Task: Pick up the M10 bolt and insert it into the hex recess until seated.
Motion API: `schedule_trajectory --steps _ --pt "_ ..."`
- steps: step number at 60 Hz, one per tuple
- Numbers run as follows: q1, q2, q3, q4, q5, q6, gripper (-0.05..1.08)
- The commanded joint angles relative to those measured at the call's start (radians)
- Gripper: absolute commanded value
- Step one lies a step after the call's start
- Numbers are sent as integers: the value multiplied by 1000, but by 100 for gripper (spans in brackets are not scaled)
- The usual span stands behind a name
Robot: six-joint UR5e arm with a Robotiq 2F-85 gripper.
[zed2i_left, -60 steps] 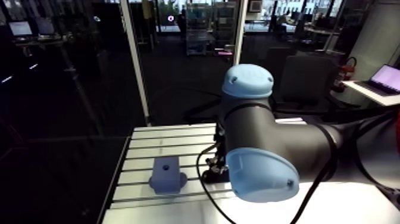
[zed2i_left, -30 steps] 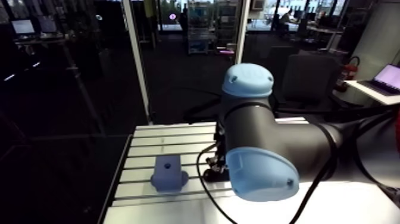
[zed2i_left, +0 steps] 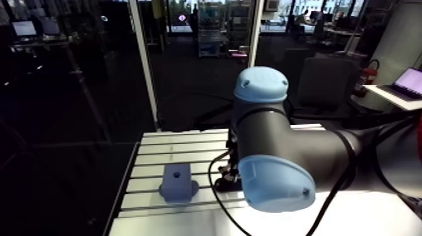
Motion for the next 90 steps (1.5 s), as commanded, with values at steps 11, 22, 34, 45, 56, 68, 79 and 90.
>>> schedule_trajectory --steps 11,22,34,45,56,68,79,90 --pt "0 0 2 -1 -3 0 58" --pt "1 1 2 -1 -4 0 61" --pt "1 3 2 -1 -2 1 62" --pt "1 6 0 -2 -2 0 64" --pt "1 9 -1 -2 -2 0 66" --pt "1 11 -1 -2 -2 0 66" --pt "1 11 -4 -2 -2 0 67" --pt "1 13 -6 -2 -4 0 68"
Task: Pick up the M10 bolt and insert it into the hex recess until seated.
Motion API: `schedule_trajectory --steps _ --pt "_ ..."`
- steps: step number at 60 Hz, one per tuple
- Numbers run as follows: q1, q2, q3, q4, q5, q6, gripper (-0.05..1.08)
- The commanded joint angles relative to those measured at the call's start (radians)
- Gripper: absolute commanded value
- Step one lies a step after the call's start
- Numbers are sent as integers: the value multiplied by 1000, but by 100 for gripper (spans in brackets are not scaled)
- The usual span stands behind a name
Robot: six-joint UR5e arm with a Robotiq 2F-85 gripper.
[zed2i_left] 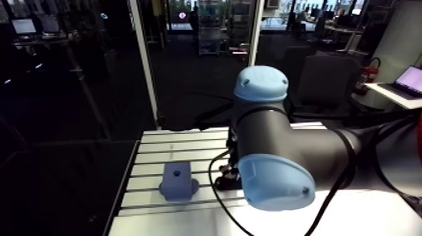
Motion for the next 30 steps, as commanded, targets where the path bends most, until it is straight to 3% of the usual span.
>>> schedule_trajectory --steps 1,30 --pt "0 3 -2 0 -1 0 68" --pt "-1 5 -4 0 -1 -1 72"
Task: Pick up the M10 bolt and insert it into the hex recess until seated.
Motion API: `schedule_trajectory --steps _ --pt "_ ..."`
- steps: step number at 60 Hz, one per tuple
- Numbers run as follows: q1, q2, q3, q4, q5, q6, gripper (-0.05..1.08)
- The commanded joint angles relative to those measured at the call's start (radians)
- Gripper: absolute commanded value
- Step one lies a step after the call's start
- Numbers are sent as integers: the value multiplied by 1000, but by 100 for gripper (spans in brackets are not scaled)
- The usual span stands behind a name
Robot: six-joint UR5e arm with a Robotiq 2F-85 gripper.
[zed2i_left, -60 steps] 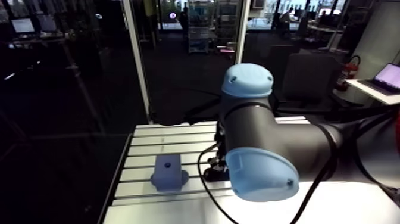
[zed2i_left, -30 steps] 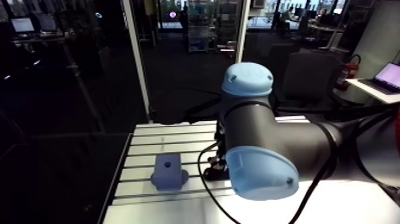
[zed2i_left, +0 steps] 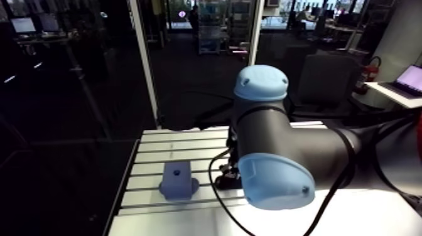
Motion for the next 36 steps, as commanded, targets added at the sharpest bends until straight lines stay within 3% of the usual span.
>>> schedule_trajectory --steps 1,21,36 --pt "-1 -1 -2 0 0 -1 72" --pt "-2 -13 -16 -2 1 -8 75" --pt "6 -70 -63 29 8 -5 79"
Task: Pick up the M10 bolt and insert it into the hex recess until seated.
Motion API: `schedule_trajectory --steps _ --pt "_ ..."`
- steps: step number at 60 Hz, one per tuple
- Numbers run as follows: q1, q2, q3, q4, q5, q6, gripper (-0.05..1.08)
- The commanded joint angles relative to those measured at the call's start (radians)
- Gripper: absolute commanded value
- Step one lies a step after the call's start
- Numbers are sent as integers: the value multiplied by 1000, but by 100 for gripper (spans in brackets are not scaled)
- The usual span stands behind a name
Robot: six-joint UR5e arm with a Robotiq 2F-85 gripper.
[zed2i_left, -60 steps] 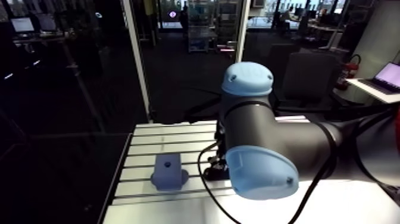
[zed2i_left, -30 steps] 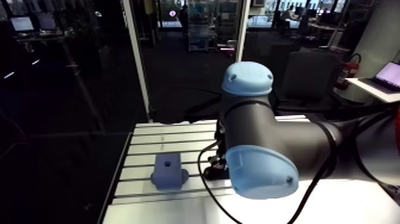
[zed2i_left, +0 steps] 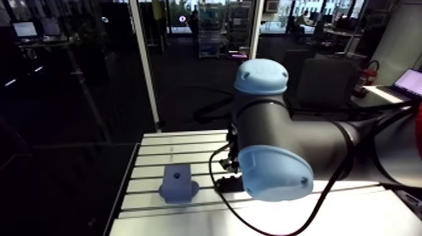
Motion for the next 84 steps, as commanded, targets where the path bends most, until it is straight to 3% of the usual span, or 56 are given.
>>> schedule_trajectory --steps 1,10,12,16,27,40,43,44,49,50,51,53,55,56,64,72,84 --pt "10 -53 -44 38 7 6 81" --pt "29 -89 -89 134 16 23 89" --pt "32 -102 -117 186 39 46 95" --pt "32 -106 -156 276 55 68 100" --pt "32 -106 -314 594 53 194 104" --pt "49 -104 -425 764 53 209 105" --pt "79 -88 -457 804 48 217 105" --pt "95 -74 -471 820 33 218 105" --pt "132 -43 -497 843 8 223 105" --pt "152 -32 -508 848 -12 230 105" --pt "152 -32 -508 848 -12 230 105" --pt "192 -6 -531 852 -51 252 105" --pt "192 -6 -531 852 -51 252 105" --pt "229 27 -567 862 -85 268 105" --pt "258 82 -639 945 -90 292 106" --pt "312 121 -672 943 -87 311 106" --pt "335 166 -720 954 -84 340 107"
